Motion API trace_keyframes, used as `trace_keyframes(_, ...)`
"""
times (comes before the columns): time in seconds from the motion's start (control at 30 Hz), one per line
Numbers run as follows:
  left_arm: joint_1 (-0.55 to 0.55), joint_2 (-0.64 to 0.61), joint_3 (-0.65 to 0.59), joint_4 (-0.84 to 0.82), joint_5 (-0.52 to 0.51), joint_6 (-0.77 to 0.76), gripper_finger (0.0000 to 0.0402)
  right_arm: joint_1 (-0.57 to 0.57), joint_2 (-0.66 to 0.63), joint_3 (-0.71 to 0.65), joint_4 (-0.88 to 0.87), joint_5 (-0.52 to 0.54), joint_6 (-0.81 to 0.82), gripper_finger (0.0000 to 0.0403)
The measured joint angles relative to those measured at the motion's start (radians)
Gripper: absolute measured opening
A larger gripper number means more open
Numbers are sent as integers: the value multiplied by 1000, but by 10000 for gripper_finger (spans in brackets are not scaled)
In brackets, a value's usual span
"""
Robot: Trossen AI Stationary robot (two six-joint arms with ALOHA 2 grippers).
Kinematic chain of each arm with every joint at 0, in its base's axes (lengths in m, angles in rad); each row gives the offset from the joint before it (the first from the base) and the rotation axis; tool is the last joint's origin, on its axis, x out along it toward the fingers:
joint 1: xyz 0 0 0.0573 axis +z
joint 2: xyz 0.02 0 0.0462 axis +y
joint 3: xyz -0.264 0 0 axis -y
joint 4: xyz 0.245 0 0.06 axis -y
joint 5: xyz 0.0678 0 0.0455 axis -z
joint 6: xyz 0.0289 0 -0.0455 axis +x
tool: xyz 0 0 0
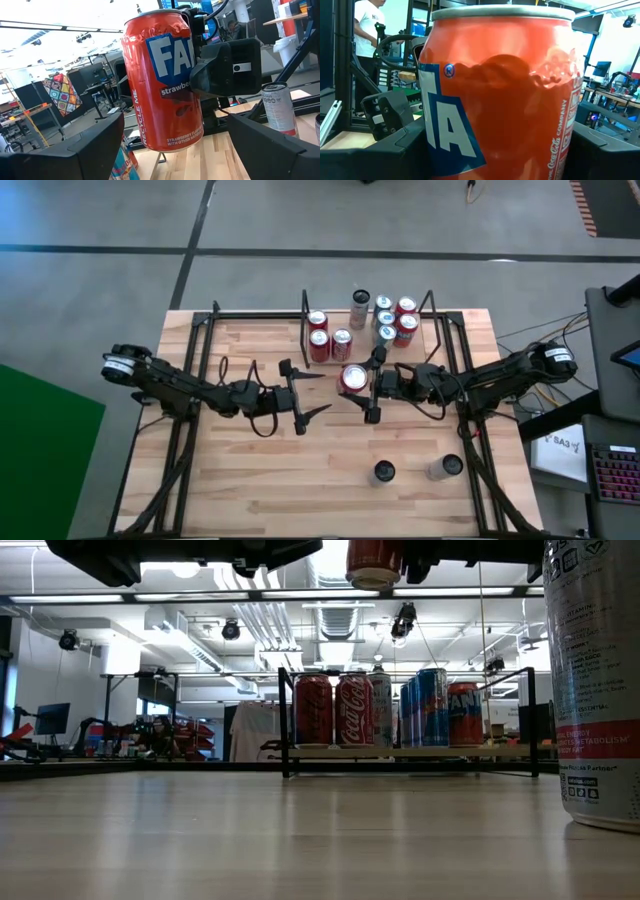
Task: Place canned beverage on shelf
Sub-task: Put the red soda can on the shelf
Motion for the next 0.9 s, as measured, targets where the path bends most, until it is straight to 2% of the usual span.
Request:
trace_keyframes(0.3, 0, 33, 7, 4, 15, -1, 338, 0, 0, 0, -1, 0, 0, 290)
trace_keyframes(0.6, 11, 114, 29, 101, 16, 3, 338, 0, 0, 0, -4, -1, 1, 290)
trace_keyframes(0.9, 32, 229, 117, 138, -5, -3, 338, 0, -2, -1, -2, 0, 8, 290)
